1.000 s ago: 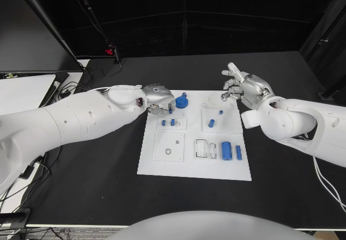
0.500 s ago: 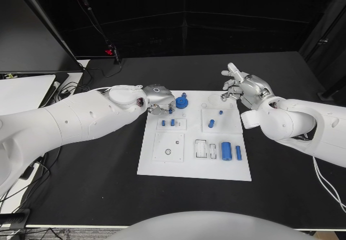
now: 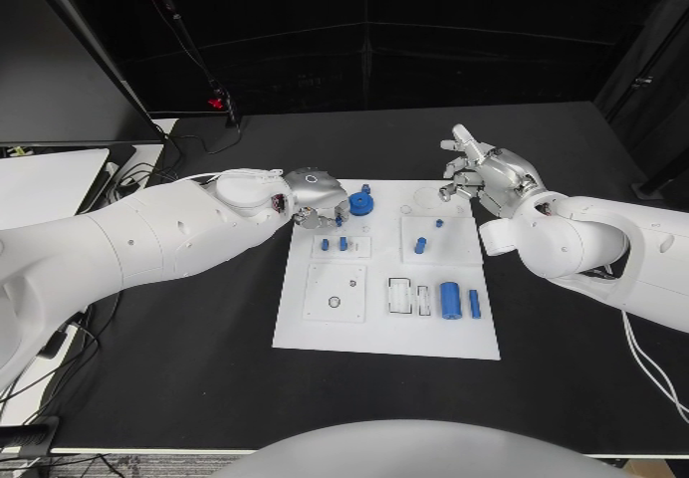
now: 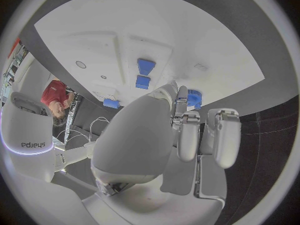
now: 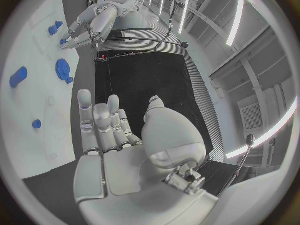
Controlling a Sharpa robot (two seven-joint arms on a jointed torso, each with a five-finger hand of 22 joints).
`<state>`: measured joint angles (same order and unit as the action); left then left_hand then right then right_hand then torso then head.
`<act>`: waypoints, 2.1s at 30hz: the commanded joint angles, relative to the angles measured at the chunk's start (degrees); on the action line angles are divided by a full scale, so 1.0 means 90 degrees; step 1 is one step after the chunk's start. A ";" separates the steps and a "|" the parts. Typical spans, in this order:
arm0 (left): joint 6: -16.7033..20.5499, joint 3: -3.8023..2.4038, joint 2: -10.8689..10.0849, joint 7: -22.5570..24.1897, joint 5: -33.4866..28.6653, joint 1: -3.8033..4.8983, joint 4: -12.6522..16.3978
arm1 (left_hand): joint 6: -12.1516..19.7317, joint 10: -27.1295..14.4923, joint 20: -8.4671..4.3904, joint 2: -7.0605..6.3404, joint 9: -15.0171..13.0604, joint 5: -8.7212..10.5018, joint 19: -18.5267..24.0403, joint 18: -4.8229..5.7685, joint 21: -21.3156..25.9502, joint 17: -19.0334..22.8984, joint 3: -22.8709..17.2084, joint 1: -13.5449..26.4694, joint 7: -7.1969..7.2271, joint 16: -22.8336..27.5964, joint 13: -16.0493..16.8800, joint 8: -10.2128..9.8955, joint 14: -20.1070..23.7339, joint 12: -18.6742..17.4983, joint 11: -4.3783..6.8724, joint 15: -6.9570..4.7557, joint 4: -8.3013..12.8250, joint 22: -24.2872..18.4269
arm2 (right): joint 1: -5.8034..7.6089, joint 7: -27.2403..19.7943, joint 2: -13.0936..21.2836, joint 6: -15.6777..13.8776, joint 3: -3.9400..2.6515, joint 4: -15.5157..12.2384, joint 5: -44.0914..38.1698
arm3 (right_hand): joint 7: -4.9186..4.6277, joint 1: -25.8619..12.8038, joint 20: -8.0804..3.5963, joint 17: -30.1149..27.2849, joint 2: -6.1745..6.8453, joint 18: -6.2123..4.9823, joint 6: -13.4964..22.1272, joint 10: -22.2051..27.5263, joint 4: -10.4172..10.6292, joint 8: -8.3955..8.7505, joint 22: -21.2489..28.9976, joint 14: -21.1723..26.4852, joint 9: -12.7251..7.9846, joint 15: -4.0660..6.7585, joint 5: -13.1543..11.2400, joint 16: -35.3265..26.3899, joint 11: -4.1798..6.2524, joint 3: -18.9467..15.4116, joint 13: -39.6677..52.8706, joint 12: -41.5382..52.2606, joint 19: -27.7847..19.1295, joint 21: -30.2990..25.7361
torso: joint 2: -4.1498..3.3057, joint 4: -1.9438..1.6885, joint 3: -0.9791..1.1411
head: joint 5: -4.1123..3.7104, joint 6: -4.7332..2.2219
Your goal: Assemble the parts on the task board
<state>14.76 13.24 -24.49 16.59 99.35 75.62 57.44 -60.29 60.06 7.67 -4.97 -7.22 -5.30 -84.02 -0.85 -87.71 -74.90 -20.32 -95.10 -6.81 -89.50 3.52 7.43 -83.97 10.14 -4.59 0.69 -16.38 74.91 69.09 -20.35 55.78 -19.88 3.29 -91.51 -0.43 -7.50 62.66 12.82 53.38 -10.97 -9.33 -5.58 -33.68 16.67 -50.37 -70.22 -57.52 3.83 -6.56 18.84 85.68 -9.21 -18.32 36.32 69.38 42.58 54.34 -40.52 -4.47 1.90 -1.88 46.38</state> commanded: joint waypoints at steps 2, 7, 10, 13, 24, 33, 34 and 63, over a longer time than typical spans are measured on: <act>-0.0266 0.0036 0.0005 0.0165 0.0050 -0.0058 0.0006 | -0.0016 -0.0043 -0.0048 -0.0036 -0.0001 0.0036 -0.0333 -0.0002 0.0028 -0.1188 -0.0001 0.0038 0.0004 0.0043 0.0001 -0.0007 -0.0470 -0.0031 0.0002 -0.0001 0.0002 0.1550 | 0.0010 -0.0037 0.0001 0.0064 -0.0004 -0.0018 0.0011 | -0.0685 0.0043 0.0011 -0.0005 -0.0028 -0.0128 0.0021 0.0013 -0.0004 -0.0041 0.0010 0.0037 -0.0007 0.0004 0.0023 -0.0026 -0.0014 -0.0015 -0.0006 -0.0029 -0.0054 -0.0036 | -0.0001 -0.0001 0.0002 | -0.0006 -0.0001; -0.0258 0.0036 0.0007 0.0185 0.0050 -0.0060 0.0006 | 0.0045 -0.0008 -0.0047 -0.0055 0.0015 0.0036 -0.0332 -0.0002 0.0030 -0.1185 0.0002 0.0038 0.0002 0.0045 0.0006 -0.0044 -0.0468 -0.0030 -0.0004 0.0011 0.0006 0.1549 | 0.0010 -0.0033 0.0004 0.0062 -0.0004 -0.0020 0.0011 | -0.0685 0.0043 0.0011 -0.0005 -0.0028 -0.0128 0.0021 0.0013 -0.0004 -0.0041 0.0010 0.0037 -0.0007 0.0004 0.0023 -0.0026 -0.0014 -0.0015 -0.0006 -0.0029 -0.0054 -0.0036 | -0.0003 -0.0003 0.0002 | -0.0010 0.0002; -0.0245 0.0036 0.0007 0.0198 0.0050 -0.0063 0.0005 | 0.0092 0.0009 -0.0044 -0.0069 0.0027 0.0035 -0.0331 -0.0002 0.0032 -0.1173 0.0005 0.0042 -0.0002 0.0048 0.0006 -0.0073 -0.0463 -0.0033 -0.0009 0.0020 0.0005 0.1549 | 0.0010 -0.0025 0.0007 0.0059 -0.0004 -0.0022 0.0011 | -0.0685 0.0043 0.0011 -0.0005 -0.0028 -0.0128 0.0021 0.0013 -0.0004 -0.0041 0.0010 0.0037 -0.0007 0.0004 0.0023 -0.0026 -0.0014 -0.0015 -0.0006 -0.0029 -0.0054 -0.0036 | 0.0001 -0.0001 0.0003 | -0.0005 0.0005; -0.0245 0.0036 0.0008 0.0212 0.0050 -0.0065 0.0005 | 0.0162 0.0014 -0.0040 -0.0086 0.0046 0.0033 -0.0327 -0.0003 0.0036 -0.1156 0.0009 0.0055 -0.0022 0.0052 0.0004 -0.0114 -0.0456 -0.0046 -0.0019 0.0028 -0.0001 0.1548 | 0.0010 -0.0021 0.0010 0.0058 -0.0004 -0.0025 0.0011 | -0.0685 0.0043 0.0011 -0.0005 -0.0028 -0.0128 0.0021 0.0013 -0.0004 -0.0041 0.0010 0.0037 -0.0007 0.0004 0.0023 -0.0026 -0.0014 -0.0015 -0.0006 -0.0029 -0.0054 -0.0036 | 0.0000 -0.0002 0.0003 | -0.0007 0.0006; -0.0281 0.0036 0.0011 0.0225 0.0050 -0.0072 -0.0003 | 0.0303 -0.0044 -0.0034 -0.0143 0.0083 0.0029 -0.0301 -0.0010 0.0061 -0.1080 0.0009 0.0052 -0.0079 0.0069 -0.0002 -0.0184 -0.0423 -0.0108 -0.0038 0.0020 0.0010 0.1538 | 0.0010 -0.0018 0.0010 0.0058 -0.0004 -0.0028 0.0011 | -0.0689 0.0045 0.0013 -0.0002 -0.0031 -0.0127 0.0014 0.0010 -0.0004 -0.0044 0.0015 0.0035 -0.0006 0.0002 0.0024 -0.0026 -0.0017 -0.0012 -0.0018 -0.0028 -0.0057 -0.0037 | 0.0001 0.0001 0.0000 | -0.0009 0.0006; -0.0273 0.0036 0.0015 0.0085 0.0050 -0.0073 -0.0022 | 0.0442 -0.0160 -0.0040 -0.0182 0.0119 0.0019 -0.0233 -0.0030 0.0123 -0.0956 0.0002 0.0041 -0.0091 0.0099 -0.0002 -0.0243 -0.0369 -0.0179 -0.0058 0.0010 0.0013 0.1512 | 0.0010 -0.0014 0.0010 0.0065 -0.0004 -0.0024 0.0011 | -0.0689 0.0045 0.0013 -0.0002 -0.0032 -0.0127 0.0014 0.0010 -0.0004 -0.0044 0.0015 0.0035 -0.0006 0.0002 0.0024 -0.0026 -0.0017 -0.0012 -0.0018 -0.0028 -0.0057 -0.0037 | -0.0002 -0.0001 -0.0002 | -0.0008 -0.0001; -0.0260 0.0036 0.0015 0.0067 0.0050 -0.0073 -0.0025 | 0.0561 -0.0229 -0.0040 -0.0203 0.0147 0.0018 -0.0196 -0.0040 0.0157 -0.0886 0.0010 0.0063 -0.0098 0.0117 -0.0002 -0.0295 -0.0337 -0.0213 -0.0075 0.0017 0.0002 0.1498 | 0.0010 -0.0014 0.0009 0.0066 -0.0004 -0.0023 0.0011 | -0.0691 0.0046 0.0014 0.0000 -0.0033 -0.0127 0.0010 0.0009 -0.0003 -0.0046 0.0017 0.0032 -0.0006 0.0001 0.0024 -0.0026 -0.0019 -0.0010 -0.0024 -0.0028 -0.0059 -0.0038 | -0.0002 -0.0001 -0.0002 | -0.0008 -0.0001; 0.1218 0.0034 -0.0426 -0.0330 0.0053 0.0067 0.0226 | 0.1622 -0.0810 -0.0051 -0.0296 0.0268 -0.0192 0.0856 -0.0340 0.1251 0.1034 0.0110 0.0158 0.0158 0.0869 0.0026 0.0148 0.0548 -0.0063 -0.0115 -0.0001 0.0058 0.1070 | 0.0007 0.0011 -0.0026 0.0047 -0.0003 0.0010 0.0008 | -0.0708 0.0062 0.0021 -0.0013 -0.0044 -0.0126 -0.0048 0.0013 -0.0006 -0.0067 0.0029 0.0042 -0.0001 -0.0010 0.0019 -0.0026 -0.0032 0.0002 -0.0057 -0.0027 -0.0067 -0.0038 | 0.0003 -0.0008 0.0007 | -0.0016 -0.0071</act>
<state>22.21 13.59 -27.78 15.16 99.63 75.95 58.91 -45.79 52.89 7.30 -7.65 -4.77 -6.73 -76.85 -3.20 -77.02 -66.72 -19.27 -93.27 -5.14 -82.20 3.69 8.59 -79.61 9.47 -5.82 0.77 -15.85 74.91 69.07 -19.80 55.48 -19.70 3.29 -91.22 -0.37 -7.50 62.91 13.02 53.33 -11.21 -9.33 -5.58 -33.68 16.67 -50.66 -70.00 -57.52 3.83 -6.56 18.81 85.69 -9.21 -18.32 35.88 69.38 42.38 54.34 -40.50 -4.52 1.91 -2.05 45.82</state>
